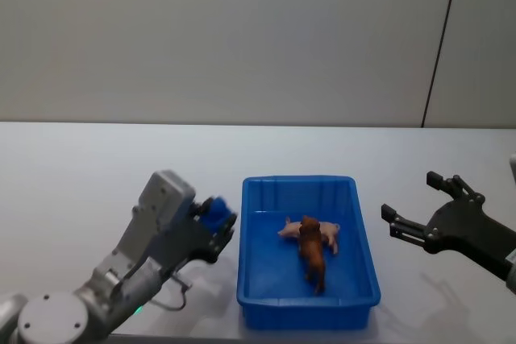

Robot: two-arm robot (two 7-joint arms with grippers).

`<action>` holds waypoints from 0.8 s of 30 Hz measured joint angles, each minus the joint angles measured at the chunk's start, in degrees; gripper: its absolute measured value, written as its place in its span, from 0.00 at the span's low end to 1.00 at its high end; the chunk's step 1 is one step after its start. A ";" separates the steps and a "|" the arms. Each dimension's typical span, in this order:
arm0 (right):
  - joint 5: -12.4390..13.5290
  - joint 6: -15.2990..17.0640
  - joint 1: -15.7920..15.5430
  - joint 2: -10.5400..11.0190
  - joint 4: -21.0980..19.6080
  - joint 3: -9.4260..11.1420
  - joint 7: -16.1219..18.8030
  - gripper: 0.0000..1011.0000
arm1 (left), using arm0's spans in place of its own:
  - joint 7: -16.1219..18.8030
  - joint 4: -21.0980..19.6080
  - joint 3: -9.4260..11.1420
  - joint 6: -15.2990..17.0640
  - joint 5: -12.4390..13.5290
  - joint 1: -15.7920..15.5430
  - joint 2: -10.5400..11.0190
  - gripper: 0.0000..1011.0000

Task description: Pick up the two dolls from the table and place them into the box.

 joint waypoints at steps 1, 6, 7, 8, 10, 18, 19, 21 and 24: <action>0.00 0.00 0.00 0.00 0.00 0.00 0.00 0.99 | -0.46 -0.39 0.10 -0.38 0.44 -0.49 -0.38 0.41; 0.00 0.00 0.00 0.00 0.00 0.00 0.00 0.99 | -2.35 -1.11 0.79 -1.83 1.97 -2.39 -2.15 0.37; 0.00 0.00 0.00 0.00 0.00 0.00 0.00 0.99 | -2.60 -1.15 0.87 -2.01 2.15 -2.56 -2.32 0.37; 0.00 0.00 0.00 0.00 0.00 0.00 0.00 0.99 | -2.84 -1.18 1.02 -2.19 2.29 -2.88 -2.66 0.37; 0.00 0.00 0.00 0.00 0.00 0.00 0.00 0.99 | -3.39 -1.19 1.26 -2.58 2.61 -3.32 -3.16 0.41; 0.00 0.00 0.00 0.00 0.00 0.00 0.00 0.99 | -6.08 -0.91 2.46 -4.29 3.76 -5.54 -5.69 0.70; 0.00 0.00 0.00 0.00 0.00 0.00 0.00 0.99 | -6.08 -0.91 2.46 -4.29 3.76 -5.54 -5.69 0.70; 0.00 0.00 0.00 0.00 0.00 0.00 0.00 0.99 | -6.46 -0.85 2.66 -4.47 3.97 -5.84 -6.05 0.77; 0.00 0.00 0.00 0.00 0.00 0.00 0.00 0.99 | -6.80 -0.85 2.85 -4.59 4.13 -6.11 -6.40 0.86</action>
